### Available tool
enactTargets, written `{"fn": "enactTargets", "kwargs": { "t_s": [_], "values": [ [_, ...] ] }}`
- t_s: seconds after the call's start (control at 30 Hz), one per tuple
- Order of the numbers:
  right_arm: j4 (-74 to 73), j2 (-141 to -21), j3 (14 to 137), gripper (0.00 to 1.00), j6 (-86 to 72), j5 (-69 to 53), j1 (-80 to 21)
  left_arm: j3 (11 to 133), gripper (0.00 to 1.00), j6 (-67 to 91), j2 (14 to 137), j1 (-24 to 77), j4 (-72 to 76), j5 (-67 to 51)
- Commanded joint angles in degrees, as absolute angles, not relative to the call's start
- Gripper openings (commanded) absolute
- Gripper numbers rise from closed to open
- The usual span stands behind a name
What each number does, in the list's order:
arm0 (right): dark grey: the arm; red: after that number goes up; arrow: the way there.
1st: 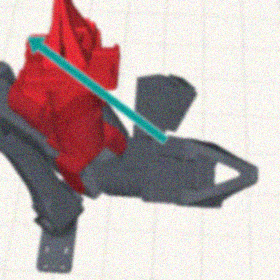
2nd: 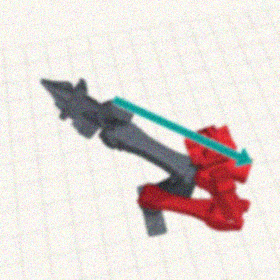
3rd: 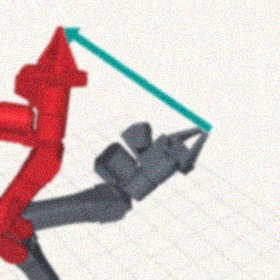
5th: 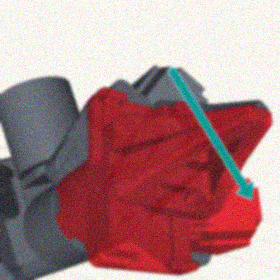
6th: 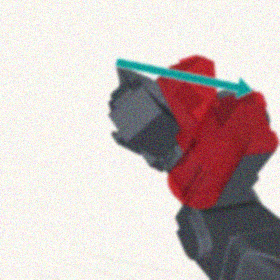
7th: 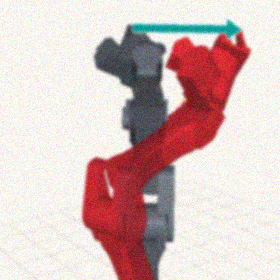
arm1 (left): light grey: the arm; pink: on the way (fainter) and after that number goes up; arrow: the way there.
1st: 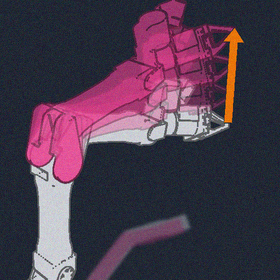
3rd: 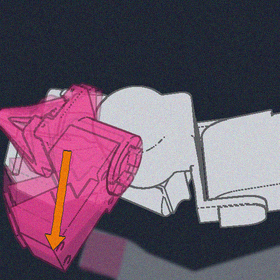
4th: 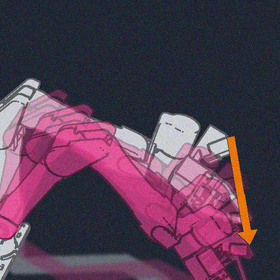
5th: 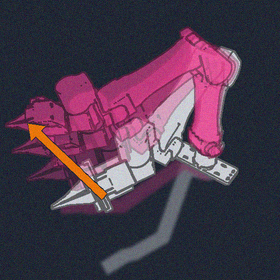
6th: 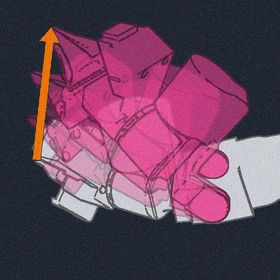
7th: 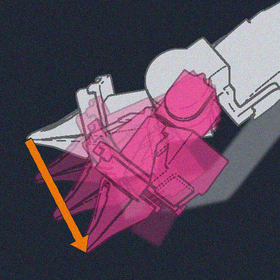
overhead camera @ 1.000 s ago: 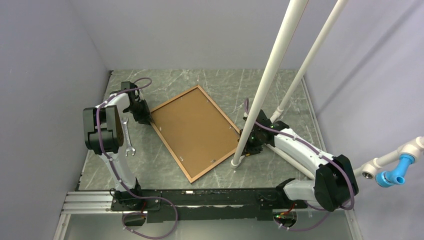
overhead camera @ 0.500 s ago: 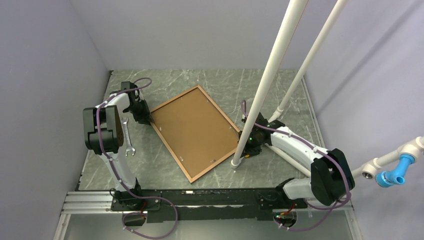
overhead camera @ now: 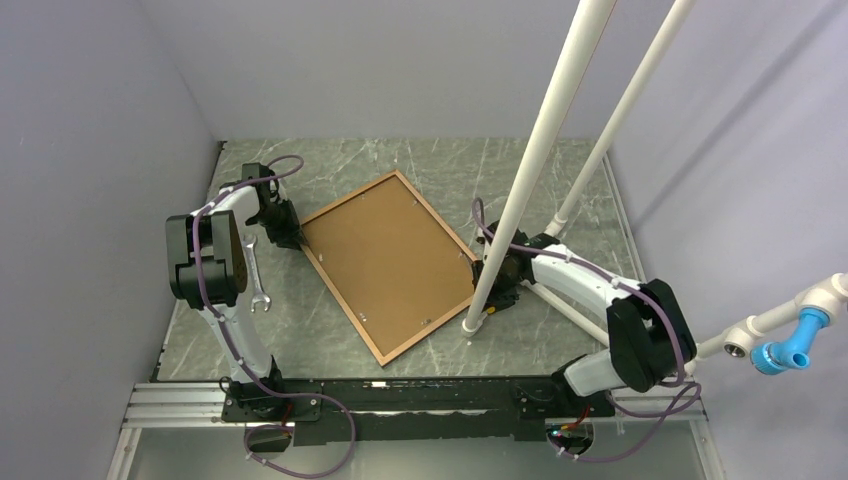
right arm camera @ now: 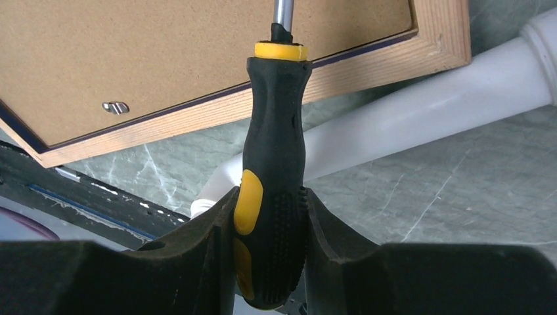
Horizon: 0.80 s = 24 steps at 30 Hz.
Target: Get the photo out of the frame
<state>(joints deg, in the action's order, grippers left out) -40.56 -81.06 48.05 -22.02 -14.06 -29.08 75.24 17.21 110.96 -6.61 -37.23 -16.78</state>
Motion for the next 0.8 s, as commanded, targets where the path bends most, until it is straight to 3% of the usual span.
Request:
{"fn": "enactTargets", "kwargs": {
  "t_s": [0.0, 0.43, 0.77],
  "values": [
    [-37.7, -83.0, 51.7, 0.00, -19.1, -15.0, -29.9, 76.2, 0.06, 15.6, 112.2, -5.9, -37.1, -20.6],
    [-37.2, -87.6, 55.5, 0.00, -16.0, -16.3, -32.5, 76.1, 0.06, 15.6, 112.5, -5.8, -36.9, -21.1],
    [-36.0, -87.8, 63.6, 0.00, -16.4, -10.2, -30.8, 76.0, 0.06, 15.6, 112.7, -5.9, -37.0, -21.0]
  ]
}}
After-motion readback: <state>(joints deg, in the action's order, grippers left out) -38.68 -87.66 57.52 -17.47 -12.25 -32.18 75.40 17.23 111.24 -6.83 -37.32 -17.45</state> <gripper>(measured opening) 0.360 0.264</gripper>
